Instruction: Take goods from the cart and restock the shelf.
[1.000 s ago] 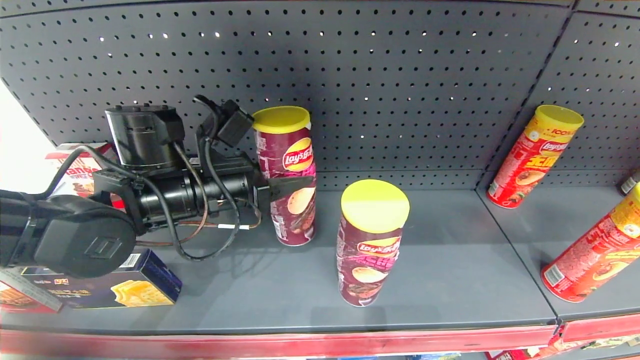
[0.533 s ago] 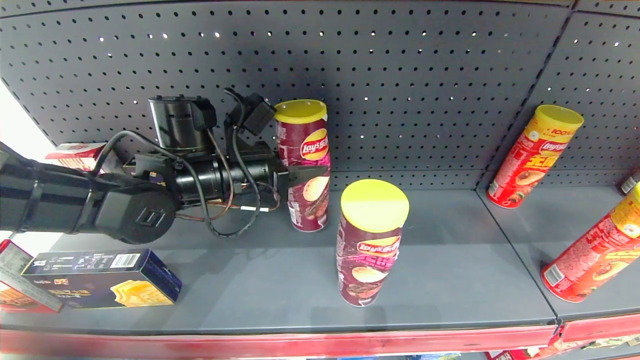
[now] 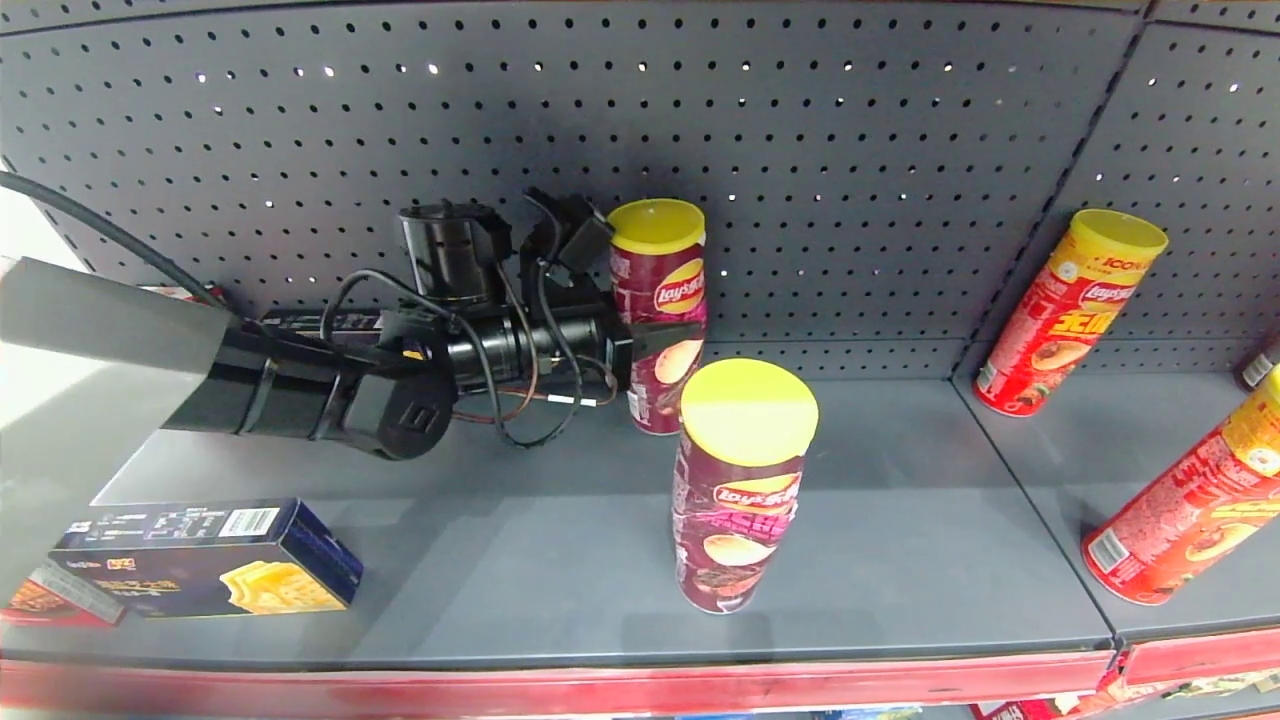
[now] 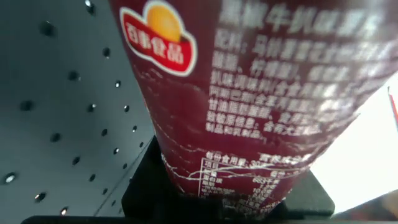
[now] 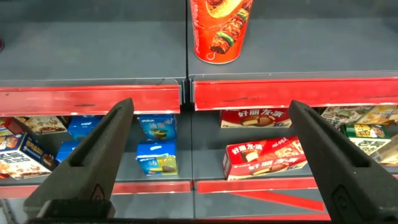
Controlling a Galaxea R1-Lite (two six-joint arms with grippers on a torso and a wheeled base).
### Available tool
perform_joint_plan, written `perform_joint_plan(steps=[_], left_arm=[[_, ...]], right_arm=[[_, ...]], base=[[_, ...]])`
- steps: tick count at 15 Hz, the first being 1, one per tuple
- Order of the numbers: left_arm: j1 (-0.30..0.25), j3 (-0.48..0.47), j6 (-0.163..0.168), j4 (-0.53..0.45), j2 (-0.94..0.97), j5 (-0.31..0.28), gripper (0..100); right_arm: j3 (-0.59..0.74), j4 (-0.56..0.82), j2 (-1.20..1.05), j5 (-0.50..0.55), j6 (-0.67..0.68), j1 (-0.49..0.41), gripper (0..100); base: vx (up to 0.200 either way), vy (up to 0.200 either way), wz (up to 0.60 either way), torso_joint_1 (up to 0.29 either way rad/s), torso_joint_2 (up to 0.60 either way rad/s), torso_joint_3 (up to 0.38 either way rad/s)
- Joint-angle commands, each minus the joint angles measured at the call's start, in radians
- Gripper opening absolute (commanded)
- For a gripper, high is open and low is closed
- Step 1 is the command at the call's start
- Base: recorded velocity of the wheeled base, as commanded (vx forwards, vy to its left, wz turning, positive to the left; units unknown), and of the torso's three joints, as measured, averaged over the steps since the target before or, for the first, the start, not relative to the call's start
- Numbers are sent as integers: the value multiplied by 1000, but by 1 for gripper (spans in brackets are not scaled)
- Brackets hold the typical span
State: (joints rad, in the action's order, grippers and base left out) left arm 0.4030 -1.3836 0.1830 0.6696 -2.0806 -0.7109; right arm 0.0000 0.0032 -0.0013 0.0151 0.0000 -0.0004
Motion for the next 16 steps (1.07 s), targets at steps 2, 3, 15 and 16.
perform_joint_plan(steps=[2, 3, 15, 16], left_arm=[[4, -2, 16, 2, -27, -4, 0], [4, 2, 18, 2, -27, -2, 0], [-4, 160, 15, 108, -6, 7, 100], [-9, 187, 13, 107, 27, 16, 100]], right_arm=[[0, 0, 1, 0, 0, 0, 100], [0, 0, 1, 0, 0, -1, 100], [0, 0, 1, 0, 0, 0, 100], [0, 0, 1, 0, 0, 0, 100]], base=[[0, 0, 0, 0, 0, 0], [0, 0, 0, 0, 0, 0], [0, 0, 0, 0, 0, 0], [0, 0, 0, 0, 0, 0]])
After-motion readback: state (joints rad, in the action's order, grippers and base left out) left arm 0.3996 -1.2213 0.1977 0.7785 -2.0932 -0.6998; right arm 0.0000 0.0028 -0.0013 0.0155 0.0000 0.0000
